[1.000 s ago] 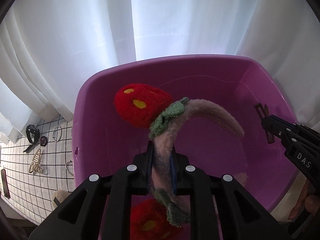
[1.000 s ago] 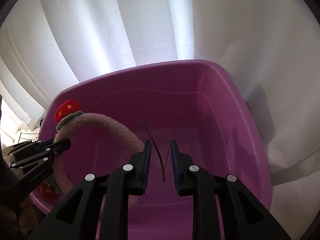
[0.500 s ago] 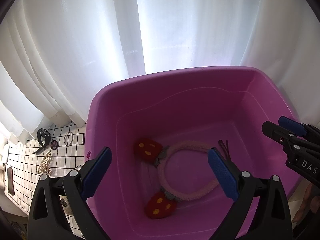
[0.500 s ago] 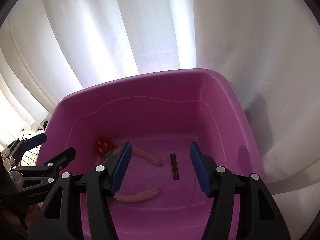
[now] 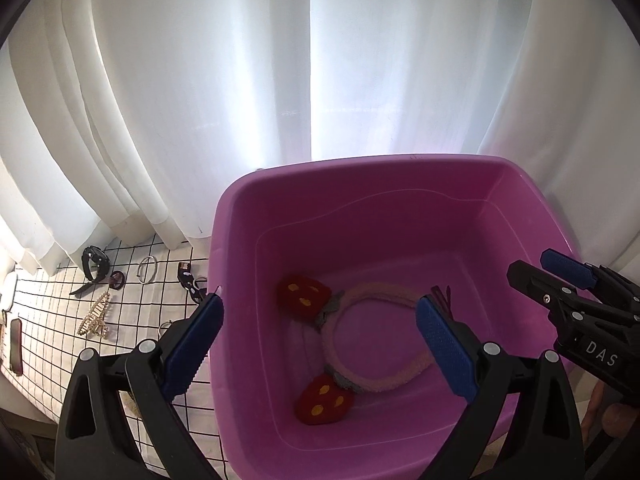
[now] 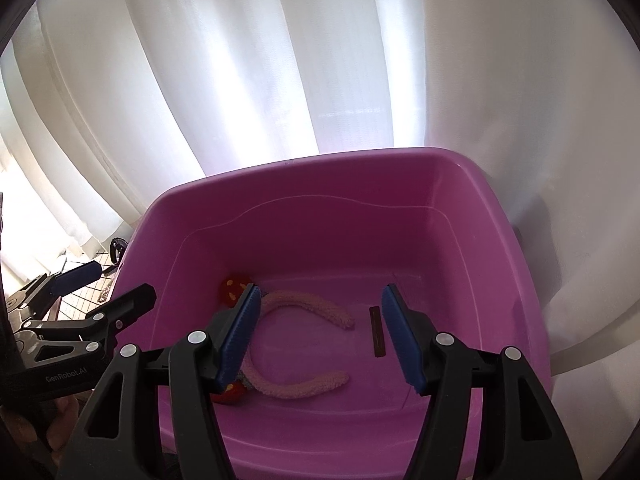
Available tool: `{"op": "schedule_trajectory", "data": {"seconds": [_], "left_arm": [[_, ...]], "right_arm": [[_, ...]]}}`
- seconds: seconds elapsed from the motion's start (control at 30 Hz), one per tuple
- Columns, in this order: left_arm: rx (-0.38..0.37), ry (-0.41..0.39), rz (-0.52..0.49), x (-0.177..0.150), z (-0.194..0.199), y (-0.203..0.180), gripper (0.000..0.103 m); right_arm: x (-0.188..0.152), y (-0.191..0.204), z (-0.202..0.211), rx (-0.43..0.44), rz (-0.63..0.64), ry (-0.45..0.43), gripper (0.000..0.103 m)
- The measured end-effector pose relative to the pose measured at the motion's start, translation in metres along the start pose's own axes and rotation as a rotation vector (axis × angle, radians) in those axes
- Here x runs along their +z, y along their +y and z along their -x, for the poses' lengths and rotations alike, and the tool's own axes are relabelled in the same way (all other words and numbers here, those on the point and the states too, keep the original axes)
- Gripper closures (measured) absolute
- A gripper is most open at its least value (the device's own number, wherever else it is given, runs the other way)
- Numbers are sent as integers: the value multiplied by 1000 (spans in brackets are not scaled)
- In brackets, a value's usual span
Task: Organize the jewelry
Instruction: 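Open both grippers and withdraw them from the tub back over the table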
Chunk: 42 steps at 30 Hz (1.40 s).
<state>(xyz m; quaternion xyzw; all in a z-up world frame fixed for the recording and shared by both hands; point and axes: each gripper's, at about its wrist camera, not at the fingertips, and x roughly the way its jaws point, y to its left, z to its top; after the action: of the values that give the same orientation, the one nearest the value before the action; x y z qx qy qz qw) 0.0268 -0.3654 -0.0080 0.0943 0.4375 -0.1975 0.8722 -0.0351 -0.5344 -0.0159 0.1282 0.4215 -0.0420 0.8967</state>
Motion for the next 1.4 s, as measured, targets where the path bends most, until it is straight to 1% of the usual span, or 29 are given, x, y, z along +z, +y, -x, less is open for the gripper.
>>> {"op": "schedule_trajectory", "data": {"seconds": [0.2, 0.33, 0.43, 0.53, 0.63, 0.8, 0.97, 1.2, 1.3, 1.4], "left_arm": [[-10, -9, 46, -2, 14, 14, 8], [-4, -27, 67, -4, 25, 25, 8], [-2, -46, 87, -7, 36, 35, 8], [19, -69, 103, -11, 48, 48, 7], [47, -76, 126, -16, 59, 67, 7], [87, -76, 190, -30, 74, 115, 6], [142, -76, 240, -50, 86, 173, 6], [184, -59, 277, -76, 94, 268, 6], [181, -52, 285, -84, 97, 307, 6], [176, -52, 280, -92, 96, 341, 6]], "right_arm": [[-5, 14, 4, 24, 14, -11, 43], [-8, 20, 7, 37, 10, -23, 42], [-8, 28, 9, 62, 11, -31, 39], [-10, 41, 12, 89, 23, -50, 38], [-10, 57, 14, 130, 31, -71, 37], [-8, 91, 15, 183, 52, -89, 36], [-13, 134, 17, 197, 64, -98, 36], [-28, 199, 23, 153, 69, -118, 36], [-34, 229, 23, 140, 48, -120, 36], [-45, 260, 24, 106, 49, -132, 35]]}}
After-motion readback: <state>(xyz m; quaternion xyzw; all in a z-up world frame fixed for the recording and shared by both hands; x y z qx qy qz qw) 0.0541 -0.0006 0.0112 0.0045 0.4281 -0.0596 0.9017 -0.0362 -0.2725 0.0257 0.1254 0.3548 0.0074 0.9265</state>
